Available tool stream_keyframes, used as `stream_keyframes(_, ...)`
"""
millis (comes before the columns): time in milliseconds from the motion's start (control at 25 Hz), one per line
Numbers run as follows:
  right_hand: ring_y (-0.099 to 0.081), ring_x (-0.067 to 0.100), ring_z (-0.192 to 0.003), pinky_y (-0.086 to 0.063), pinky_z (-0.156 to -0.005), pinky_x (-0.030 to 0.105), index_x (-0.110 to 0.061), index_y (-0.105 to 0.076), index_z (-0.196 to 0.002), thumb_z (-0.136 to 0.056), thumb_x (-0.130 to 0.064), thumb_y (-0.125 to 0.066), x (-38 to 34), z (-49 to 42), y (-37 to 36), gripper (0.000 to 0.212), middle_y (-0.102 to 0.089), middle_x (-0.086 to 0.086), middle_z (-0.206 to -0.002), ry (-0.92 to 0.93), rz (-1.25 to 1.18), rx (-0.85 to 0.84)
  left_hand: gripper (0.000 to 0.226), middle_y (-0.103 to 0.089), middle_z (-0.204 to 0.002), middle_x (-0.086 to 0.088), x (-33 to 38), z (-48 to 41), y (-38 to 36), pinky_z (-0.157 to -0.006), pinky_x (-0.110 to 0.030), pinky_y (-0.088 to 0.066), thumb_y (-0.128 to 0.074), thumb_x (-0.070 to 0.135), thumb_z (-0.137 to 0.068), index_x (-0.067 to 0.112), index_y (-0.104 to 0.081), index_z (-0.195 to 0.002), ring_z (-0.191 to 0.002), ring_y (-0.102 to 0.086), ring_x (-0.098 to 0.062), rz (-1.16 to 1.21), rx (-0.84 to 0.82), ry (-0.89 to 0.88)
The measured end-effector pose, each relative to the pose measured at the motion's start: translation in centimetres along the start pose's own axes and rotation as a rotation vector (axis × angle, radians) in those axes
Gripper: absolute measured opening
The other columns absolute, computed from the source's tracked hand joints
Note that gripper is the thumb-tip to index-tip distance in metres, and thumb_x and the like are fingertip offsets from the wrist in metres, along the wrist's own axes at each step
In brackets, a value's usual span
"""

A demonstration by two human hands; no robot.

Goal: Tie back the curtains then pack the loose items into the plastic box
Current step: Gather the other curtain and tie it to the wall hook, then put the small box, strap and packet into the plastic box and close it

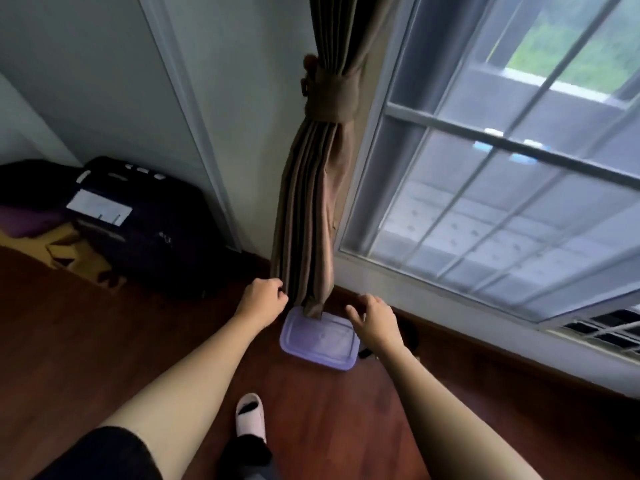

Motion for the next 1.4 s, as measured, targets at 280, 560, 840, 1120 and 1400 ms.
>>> stream_keyframes(280, -0.045, 0.029, -0.126, -0.036, -0.101, 0.034, -0.003, -0.039, -0.138, -0.094, -0.037, -0.050, 11.5, 1.9, -10.4, 0.056, -0.049, 0.016, -0.135, -0.083, -0.006, -0.108, 0.034, -0.066, -0.109, -0.024, -4.0, 1.8, -13.9, -0.084, -0.039, -0.049, -0.050, 0.021, -0.090, 0.006, -0.061, -0.119, -0.103, -0.061, -0.039, -0.028, -0.086, 0.075)
stream_keyframes(560, -0.036, 0.033, -0.132, -0.030, -0.107, 0.038, -0.001, -0.025, -0.145, -0.094, -0.041, -0.050, 24.9, -4.6, -27.1, 0.069, -0.039, 0.020, -0.143, -0.158, 0.051, -0.168, 0.039, -0.061, -0.117, -0.028, -13.3, -6.8, -31.1, -0.088, -0.040, -0.047, -0.049, 0.023, -0.092, 0.002, -0.056, -0.125, -0.109, -0.057, -0.043, -0.104, -0.103, 0.088)
stream_keyframes(840, -0.042, 0.038, -0.124, -0.038, -0.097, 0.040, -0.005, -0.027, -0.144, -0.094, -0.048, -0.044, 38.0, -13.9, -42.5, 0.068, -0.042, 0.024, -0.139, -0.246, 0.028, -0.211, 0.044, -0.055, -0.125, -0.028, -24.7, -18.2, -47.8, -0.089, -0.039, -0.045, -0.045, 0.027, -0.096, -0.002, -0.047, -0.128, -0.113, -0.054, -0.044, -0.126, -0.119, 0.228)
stream_keyframes(1120, -0.048, 0.038, -0.123, -0.041, -0.092, 0.037, -0.005, -0.025, -0.142, -0.088, -0.033, -0.062, 43.0, -17.7, -48.6, 0.071, -0.048, 0.019, -0.138, -0.294, -0.117, -0.215, 0.066, -0.046, -0.139, -0.021, -31.0, -22.6, -54.8, -0.095, -0.036, -0.042, -0.057, 0.029, -0.091, 0.004, -0.028, -0.144, -0.124, -0.047, -0.040, 0.028, -0.153, 0.275)
stream_keyframes(1400, -0.064, 0.018, -0.095, -0.054, -0.082, 0.039, -0.011, -0.045, -0.111, -0.033, -0.058, -0.086, 49.5, -8.4, -50.6, 0.100, -0.064, 0.006, -0.109, -0.383, -0.225, -0.456, 0.057, -0.059, -0.101, -0.004, -32.5, -15.0, -57.9, -0.062, -0.027, -0.053, -0.079, 0.016, -0.063, 0.015, -0.047, -0.110, -0.080, -0.061, -0.014, 0.253, -0.779, 0.397)
Point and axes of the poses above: each hand's wrist, its own z-axis away from the middle knuckle, its own y-axis out of the back of the hand, x = y × z, the point moved 8 cm from there along -z, towards the middle knuckle
